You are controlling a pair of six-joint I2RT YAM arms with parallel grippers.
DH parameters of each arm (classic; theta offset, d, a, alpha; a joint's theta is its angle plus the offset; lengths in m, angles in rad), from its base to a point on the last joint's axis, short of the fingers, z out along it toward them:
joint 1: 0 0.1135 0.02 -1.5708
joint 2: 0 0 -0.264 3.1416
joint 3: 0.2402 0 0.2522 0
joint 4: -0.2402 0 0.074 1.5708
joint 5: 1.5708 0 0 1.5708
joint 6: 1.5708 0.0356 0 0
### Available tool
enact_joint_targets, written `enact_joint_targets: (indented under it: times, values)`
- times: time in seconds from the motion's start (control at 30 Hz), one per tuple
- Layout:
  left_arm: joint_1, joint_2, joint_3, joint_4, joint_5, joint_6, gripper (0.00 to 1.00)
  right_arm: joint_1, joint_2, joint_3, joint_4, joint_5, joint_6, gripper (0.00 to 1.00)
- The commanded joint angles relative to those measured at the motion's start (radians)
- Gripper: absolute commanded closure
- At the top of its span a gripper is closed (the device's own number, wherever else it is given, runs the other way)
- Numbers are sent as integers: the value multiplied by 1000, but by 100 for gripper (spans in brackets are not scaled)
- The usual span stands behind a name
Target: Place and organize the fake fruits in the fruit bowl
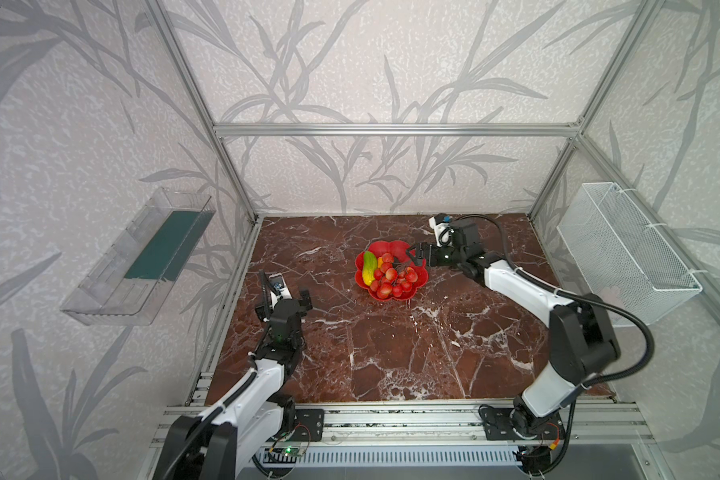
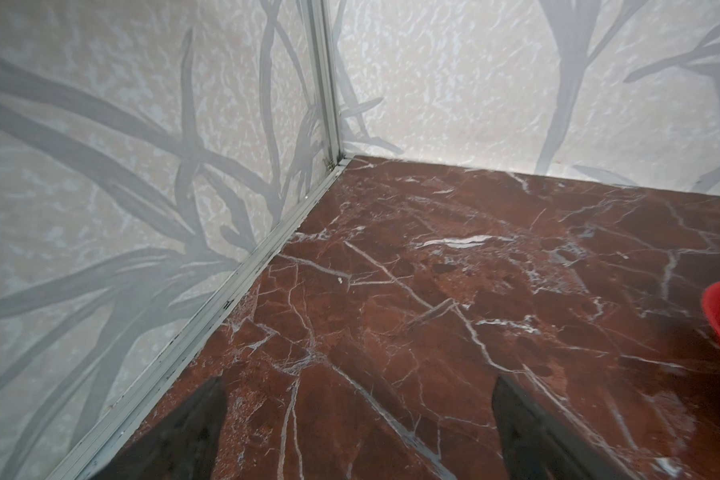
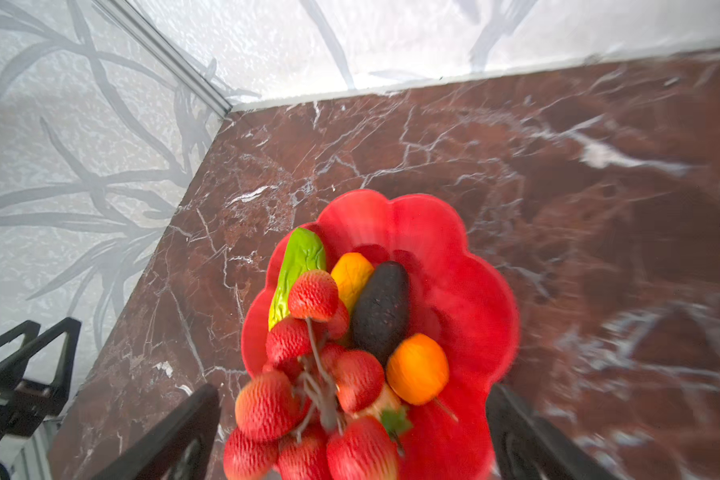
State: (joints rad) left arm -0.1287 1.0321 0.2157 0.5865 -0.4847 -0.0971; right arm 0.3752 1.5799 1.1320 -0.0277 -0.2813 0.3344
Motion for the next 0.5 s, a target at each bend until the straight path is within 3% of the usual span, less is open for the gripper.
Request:
enact_joint_targets:
  times: [0.0,0.07,0.17,0.27,0.37,0.47]
  values:
    - [50,163,-25,272,87,11,1,-52,-202,-161,36,184,-140,1]
    - [53,252,-20,397,119,24,1,-105,-299,-283,91,229,-181,1]
    - [69,393,31,441,111,50,1,-148,-407,-484,242,331,-292,1]
    - [56,612,38,737,122,136,1,-186,-402,-631,422,383,-340,1]
    - [60,489,102,400,79,48,1,-213,-313,-732,649,409,-378,1]
    - [60,573,121,516,75,96,1,-228,-181,-794,912,442,-410,1]
